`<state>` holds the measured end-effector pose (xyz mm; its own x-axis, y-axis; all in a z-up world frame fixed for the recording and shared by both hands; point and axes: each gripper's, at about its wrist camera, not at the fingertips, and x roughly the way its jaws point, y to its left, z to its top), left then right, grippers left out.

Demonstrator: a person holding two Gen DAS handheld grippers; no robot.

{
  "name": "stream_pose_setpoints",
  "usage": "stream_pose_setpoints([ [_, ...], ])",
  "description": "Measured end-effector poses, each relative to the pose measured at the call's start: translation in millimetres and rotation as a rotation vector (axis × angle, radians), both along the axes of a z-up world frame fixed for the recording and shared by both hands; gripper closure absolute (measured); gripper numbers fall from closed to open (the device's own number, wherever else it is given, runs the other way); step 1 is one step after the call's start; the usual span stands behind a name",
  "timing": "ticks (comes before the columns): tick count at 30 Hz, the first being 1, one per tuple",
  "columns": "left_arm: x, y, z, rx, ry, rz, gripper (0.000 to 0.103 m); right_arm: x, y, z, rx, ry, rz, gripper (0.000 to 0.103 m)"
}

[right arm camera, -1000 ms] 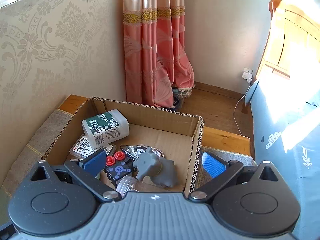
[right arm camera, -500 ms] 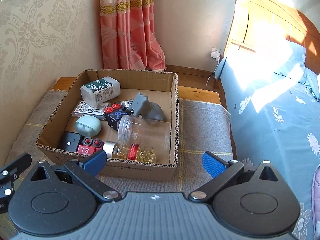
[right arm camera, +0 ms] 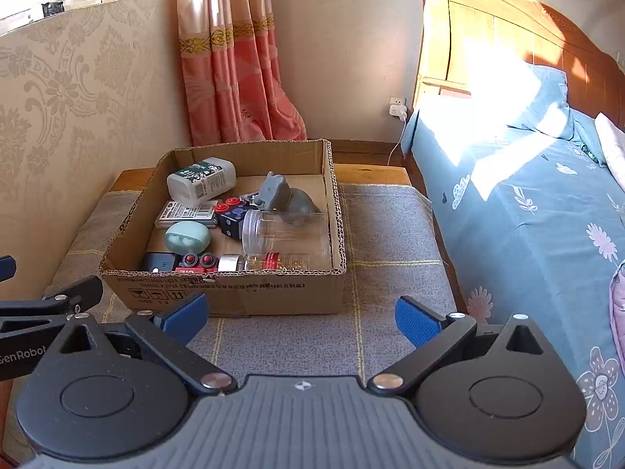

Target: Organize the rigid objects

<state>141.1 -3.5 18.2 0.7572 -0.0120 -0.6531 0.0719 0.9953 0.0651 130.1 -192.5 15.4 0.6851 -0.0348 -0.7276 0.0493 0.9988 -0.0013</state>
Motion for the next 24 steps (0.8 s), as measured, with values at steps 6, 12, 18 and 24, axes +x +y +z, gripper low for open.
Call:
stream_pose_setpoints([
  [6,-1.6,1.2,3.6,-0.009,-0.005,0.009,0.001,-1.3,0.9,-0.1,0.005,-0.003,0.002,0.0],
  [12,-2.8,-0.1,4.5,-0.01,-0.004,0.011,0.001,-4.2,-0.5,0.7,0.009,-0.007,0.0,0.0],
  [18,-3.5,-1.2,4.9,-0.008,0.0,0.012,0.001,-5.6,0.0,1.2,0.012,-0.009,0.003,0.0],
  [24,-5.3,-1.2,6.4,-0.008,-0.003,0.013,0.001,-7.5,-0.4,2.2,0.013,-0.015,0.003,0.0],
])
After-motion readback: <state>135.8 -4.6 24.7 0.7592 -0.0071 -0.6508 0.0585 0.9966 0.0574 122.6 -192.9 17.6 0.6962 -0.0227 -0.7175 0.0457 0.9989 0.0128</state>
